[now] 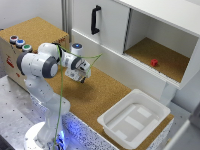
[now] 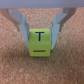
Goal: Grasp the yellow block, then rotate it right
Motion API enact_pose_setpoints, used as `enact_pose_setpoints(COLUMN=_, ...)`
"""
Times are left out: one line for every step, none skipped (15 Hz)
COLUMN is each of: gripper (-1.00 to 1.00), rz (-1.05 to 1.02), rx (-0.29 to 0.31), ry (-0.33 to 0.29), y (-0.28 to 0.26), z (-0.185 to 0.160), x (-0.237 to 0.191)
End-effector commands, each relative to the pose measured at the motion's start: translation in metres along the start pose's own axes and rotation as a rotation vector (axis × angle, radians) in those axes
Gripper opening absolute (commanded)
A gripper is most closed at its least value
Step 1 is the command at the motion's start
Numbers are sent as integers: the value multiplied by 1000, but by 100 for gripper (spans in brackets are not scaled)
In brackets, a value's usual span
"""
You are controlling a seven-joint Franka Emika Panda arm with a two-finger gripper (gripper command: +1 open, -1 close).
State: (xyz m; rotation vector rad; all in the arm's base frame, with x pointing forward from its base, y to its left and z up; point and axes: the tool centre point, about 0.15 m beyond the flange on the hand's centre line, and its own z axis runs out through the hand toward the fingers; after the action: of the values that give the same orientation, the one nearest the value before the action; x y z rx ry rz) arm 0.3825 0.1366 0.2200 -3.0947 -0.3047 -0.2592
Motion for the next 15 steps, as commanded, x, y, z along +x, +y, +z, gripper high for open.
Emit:
enact_pose_setpoints(gripper=-100, rz=-41, rx=-68, ry=19, y=4, z=-33, x=19)
enact_pose_setpoints(gripper=-100, rz=-48, rx=-55, ry=15, y=9, z=-35, x=24)
enact_pose_setpoints(gripper=-100, rz=-58, rx=-51, ry=19, y=14, z=-38, x=30)
enact_pose_setpoints(gripper=-100, rz=-70, rx=-49, ry=19, y=17, z=-39, x=34)
enact_pose_setpoints(gripper=-100, rz=-71, rx=-33, ry=8, y=20, z=-37, x=37)
enact_pose_setpoints(gripper=-100, rz=-85, rx=-32, ry=-4, y=20, z=-34, x=40)
enact_pose_setpoints(gripper=-100, rz=-96, rx=-36, ry=-17, y=18, z=-31, x=41)
enact_pose_setpoints(gripper=-100, rz=-100, rx=-39, ry=-25, y=16, z=-31, x=43)
enact_pose_setpoints(gripper=-100, rz=-104, rx=-51, ry=-30, y=10, z=-30, x=47)
enact_pose_setpoints(gripper=-100, rz=-114, rx=-81, ry=-34, y=6, z=-30, x=50)
enact_pose_setpoints(gripper=-100, rz=-88, rx=-86, ry=-48, y=5, z=-30, x=54)
enact_pose_setpoints(gripper=-100, rz=-51, rx=-84, ry=-49, y=5, z=-31, x=57)
enact_pose_setpoints(gripper=-100, rz=-19, rx=-86, ry=-54, y=3, z=-30, x=59)
enact_pose_setpoints(gripper=-100, rz=30, rx=-72, ry=-63, y=3, z=-28, x=60)
enact_pose_setpoints(gripper=-100, rz=80, rx=-50, ry=-67, y=1, z=-27, x=59)
